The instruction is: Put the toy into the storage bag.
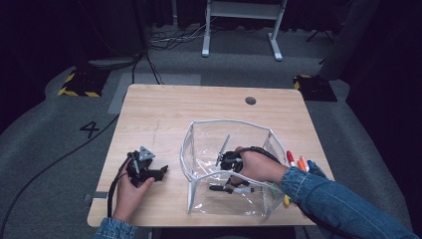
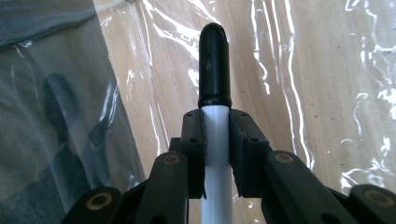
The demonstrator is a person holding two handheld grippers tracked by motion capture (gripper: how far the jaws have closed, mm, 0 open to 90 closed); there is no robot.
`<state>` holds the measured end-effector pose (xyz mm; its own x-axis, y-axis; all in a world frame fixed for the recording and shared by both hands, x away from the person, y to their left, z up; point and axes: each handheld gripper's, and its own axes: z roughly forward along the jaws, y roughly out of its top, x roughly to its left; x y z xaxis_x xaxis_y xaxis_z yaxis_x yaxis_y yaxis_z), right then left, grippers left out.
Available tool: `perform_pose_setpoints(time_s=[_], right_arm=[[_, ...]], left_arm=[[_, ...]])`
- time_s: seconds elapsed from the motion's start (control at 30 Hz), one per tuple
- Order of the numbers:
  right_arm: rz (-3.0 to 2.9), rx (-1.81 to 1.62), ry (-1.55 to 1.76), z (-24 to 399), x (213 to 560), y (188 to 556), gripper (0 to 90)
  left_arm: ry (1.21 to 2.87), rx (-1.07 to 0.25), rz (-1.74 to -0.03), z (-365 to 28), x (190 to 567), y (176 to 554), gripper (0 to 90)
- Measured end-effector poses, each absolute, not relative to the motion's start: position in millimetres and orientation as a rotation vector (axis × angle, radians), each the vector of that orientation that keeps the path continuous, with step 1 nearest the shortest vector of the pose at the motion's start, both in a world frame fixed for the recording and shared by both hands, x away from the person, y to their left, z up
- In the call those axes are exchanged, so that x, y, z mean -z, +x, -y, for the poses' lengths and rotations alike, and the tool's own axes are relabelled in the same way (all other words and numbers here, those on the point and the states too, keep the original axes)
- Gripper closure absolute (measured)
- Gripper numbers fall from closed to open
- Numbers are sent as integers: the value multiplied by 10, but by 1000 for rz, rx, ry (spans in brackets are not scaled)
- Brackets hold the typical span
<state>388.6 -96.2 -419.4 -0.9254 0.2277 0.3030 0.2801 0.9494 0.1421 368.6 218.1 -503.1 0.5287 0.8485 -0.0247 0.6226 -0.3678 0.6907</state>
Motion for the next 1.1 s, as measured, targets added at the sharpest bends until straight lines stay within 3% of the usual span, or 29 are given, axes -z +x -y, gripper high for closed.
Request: perform_pose_setpoints(time_s=[0.13,0.33,0.5,1.1], right_arm=[[2804,286,-365,949,4211,3872,765],[2783,356,-427,962,4219,3894,636],[2806,443,-465,988,4110,3924,617],[2913,911,-604,1395,3237,3856,603]], left_arm=[[2111,-446,-1188,-2179,5034,3687,213],[2112,-443,-1186,-2177,5033,3686,213],[2112,-441,-1188,-2177,5033,3685,213],[2115,-441,-1185,-2176,5033,3688,208]])
